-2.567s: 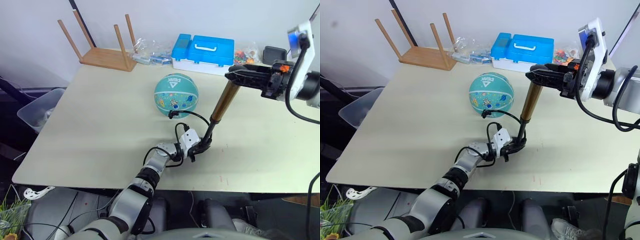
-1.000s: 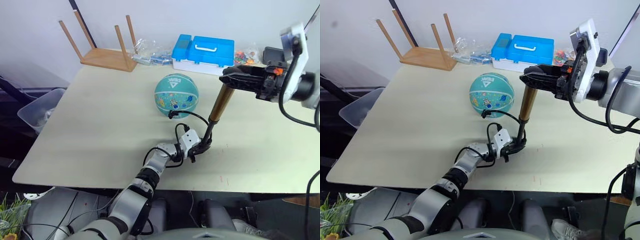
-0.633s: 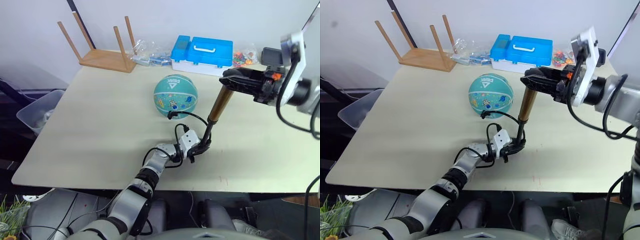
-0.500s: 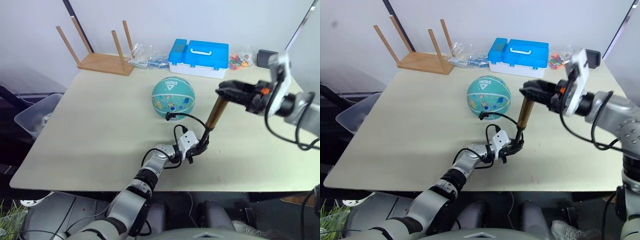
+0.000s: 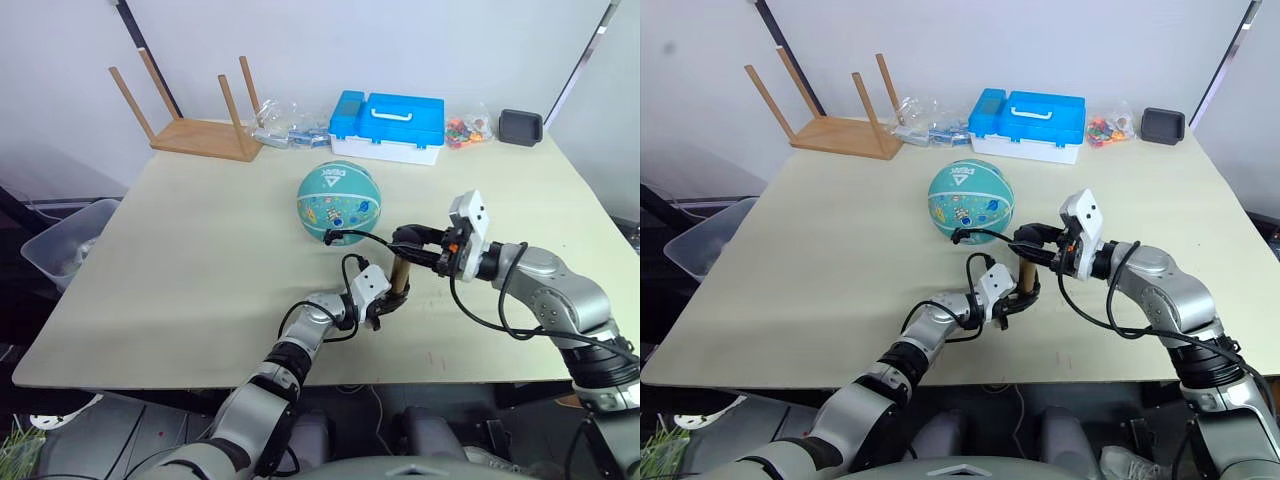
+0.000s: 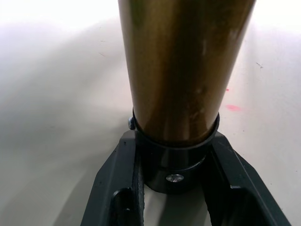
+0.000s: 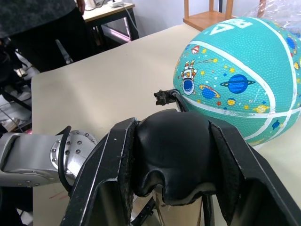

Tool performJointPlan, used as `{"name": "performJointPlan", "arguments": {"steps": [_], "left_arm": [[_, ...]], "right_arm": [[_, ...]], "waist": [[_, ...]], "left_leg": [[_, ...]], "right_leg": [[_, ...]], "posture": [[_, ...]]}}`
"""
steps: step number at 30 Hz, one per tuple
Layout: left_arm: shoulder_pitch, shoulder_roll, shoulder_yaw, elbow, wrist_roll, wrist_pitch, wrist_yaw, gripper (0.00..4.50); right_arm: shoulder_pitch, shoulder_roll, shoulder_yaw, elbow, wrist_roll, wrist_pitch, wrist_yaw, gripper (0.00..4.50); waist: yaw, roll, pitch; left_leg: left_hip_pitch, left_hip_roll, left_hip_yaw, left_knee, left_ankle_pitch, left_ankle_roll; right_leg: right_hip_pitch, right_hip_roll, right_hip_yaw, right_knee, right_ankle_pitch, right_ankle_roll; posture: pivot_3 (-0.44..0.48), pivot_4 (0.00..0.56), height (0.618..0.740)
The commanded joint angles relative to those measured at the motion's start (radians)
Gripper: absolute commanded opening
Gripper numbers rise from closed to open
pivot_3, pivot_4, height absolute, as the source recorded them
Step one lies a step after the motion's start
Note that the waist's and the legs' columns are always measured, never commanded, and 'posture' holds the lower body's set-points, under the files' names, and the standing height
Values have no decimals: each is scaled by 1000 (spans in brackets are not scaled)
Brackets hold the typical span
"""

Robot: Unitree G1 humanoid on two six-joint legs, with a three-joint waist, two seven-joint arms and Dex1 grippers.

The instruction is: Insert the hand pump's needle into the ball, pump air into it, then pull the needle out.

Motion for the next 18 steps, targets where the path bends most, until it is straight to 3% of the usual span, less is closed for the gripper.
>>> {"name": "performJointPlan", "arguments": {"steps": [1,7,9,13,18], "left_arm": [[47,10,-22,66,24,39,-33,1090],[35,5,-25,85,26,37,-34,1090],[30,2,-24,92,26,34,-35,1090],[21,-4,-25,105,23,29,-40,1090],[13,-8,-24,112,18,27,-43,1090]], "right_arm": [[29,-63,-14,16,-47,124,-20,1595],[-95,-154,-246,-147,158,287,-33,1595],[-146,-184,-311,-172,235,353,-51,1595],[-302,-240,-468,-171,456,502,-149,1595],[-415,-292,-548,-139,628,611,-265,1595]], "waist": [[3,2,2],[26,8,16],[30,13,18],[41,14,28],[43,12,34]], "left_leg": [[-1,0,0,0,0,0],[-6,-2,0,1,0,0],[-15,-6,1,2,0,0],[-24,-8,0,5,0,0],[-24,-9,0,5,0,0]], "right_leg": [[0,0,0,0,0,0],[-3,-4,0,0,0,0],[-11,-6,0,0,3,-1],[-18,-9,-1,0,5,-2],[-18,-10,-1,0,5,-2]], "posture": [[0,150,740],[0,150,740],[0,150,740],[0,150,740],[0,150,740]]}}
